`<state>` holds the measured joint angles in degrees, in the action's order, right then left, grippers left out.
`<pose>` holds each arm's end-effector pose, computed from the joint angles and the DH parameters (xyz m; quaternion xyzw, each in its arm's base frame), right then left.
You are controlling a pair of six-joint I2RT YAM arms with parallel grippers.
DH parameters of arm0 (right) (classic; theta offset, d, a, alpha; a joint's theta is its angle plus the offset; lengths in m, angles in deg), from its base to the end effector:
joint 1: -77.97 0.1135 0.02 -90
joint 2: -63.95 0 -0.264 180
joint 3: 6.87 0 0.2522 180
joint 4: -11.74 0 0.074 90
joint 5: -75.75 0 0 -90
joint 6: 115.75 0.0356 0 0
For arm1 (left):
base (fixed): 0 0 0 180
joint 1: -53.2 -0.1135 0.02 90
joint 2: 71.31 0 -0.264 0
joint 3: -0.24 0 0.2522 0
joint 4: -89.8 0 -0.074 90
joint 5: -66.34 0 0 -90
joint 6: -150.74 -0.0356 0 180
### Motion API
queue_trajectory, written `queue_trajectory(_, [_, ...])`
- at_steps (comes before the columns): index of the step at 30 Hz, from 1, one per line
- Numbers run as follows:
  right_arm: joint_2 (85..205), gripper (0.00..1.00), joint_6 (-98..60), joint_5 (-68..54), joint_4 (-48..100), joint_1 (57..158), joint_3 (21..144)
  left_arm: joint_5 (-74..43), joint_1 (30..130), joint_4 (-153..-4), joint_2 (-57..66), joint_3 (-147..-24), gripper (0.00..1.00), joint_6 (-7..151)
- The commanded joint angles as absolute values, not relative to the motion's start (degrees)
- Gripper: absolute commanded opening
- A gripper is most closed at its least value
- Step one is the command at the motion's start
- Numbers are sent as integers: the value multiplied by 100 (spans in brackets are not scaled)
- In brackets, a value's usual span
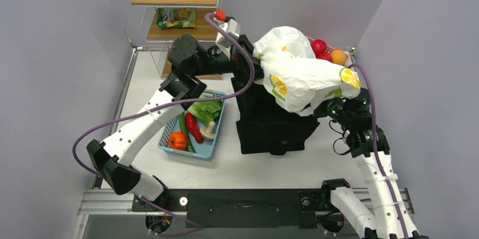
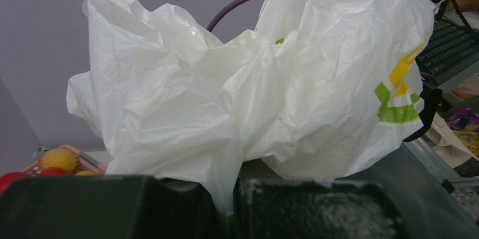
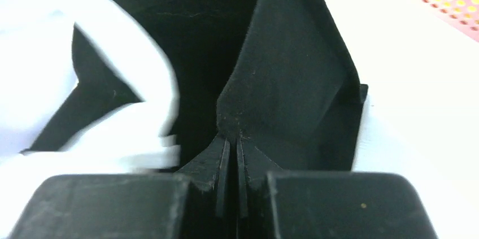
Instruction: Untie the knot of the grocery bags and take out the mixed food
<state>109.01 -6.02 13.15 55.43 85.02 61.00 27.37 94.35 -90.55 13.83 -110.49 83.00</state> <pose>0.1614 0.0365 0.3605 -0.0452 0.8100 0.3174 0.4910 0.2165 -0.2260 0.5276 0.4388 0.4122 -0.5964 0.5308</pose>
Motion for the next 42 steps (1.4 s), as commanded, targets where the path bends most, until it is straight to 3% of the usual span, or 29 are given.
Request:
queue_trajectory(1, [10961,0,578,2160,4252,8317,5974,2416,9736,-10181,1502,-10497,0,8936])
queue_trajectory(5, [10964,0,1171,2348,3846,8228,5878,2224,9976,-10242,1478,-9757,0,8865])
queue_trajectory(9, [10908,0,1303,2400,3773,8171,5854,1696,9815,-9129,1291,-8933,0,8070])
queue_trajectory(16, [10772,0,1421,2548,3668,8103,5763,-1292,9945,-5408,1473,-9337,0,4926])
queue_trajectory(24, [10768,0,1238,2902,3726,7487,5810,-3234,10233,-3500,1957,-9403,0,2502])
queue_trajectory(33, [10860,0,1284,3157,3696,7277,5783,-4841,10888,-1942,3850,-11341,0,2096])
queue_trajectory(38, [10714,0,1258,3158,3806,7286,5631,-4471,10927,-696,5358,-13484,0,2365])
queue_trajectory(42, [10642,0,1160,3110,3887,7283,5581,-4452,10890,-501,5941,-13719,0,2068])
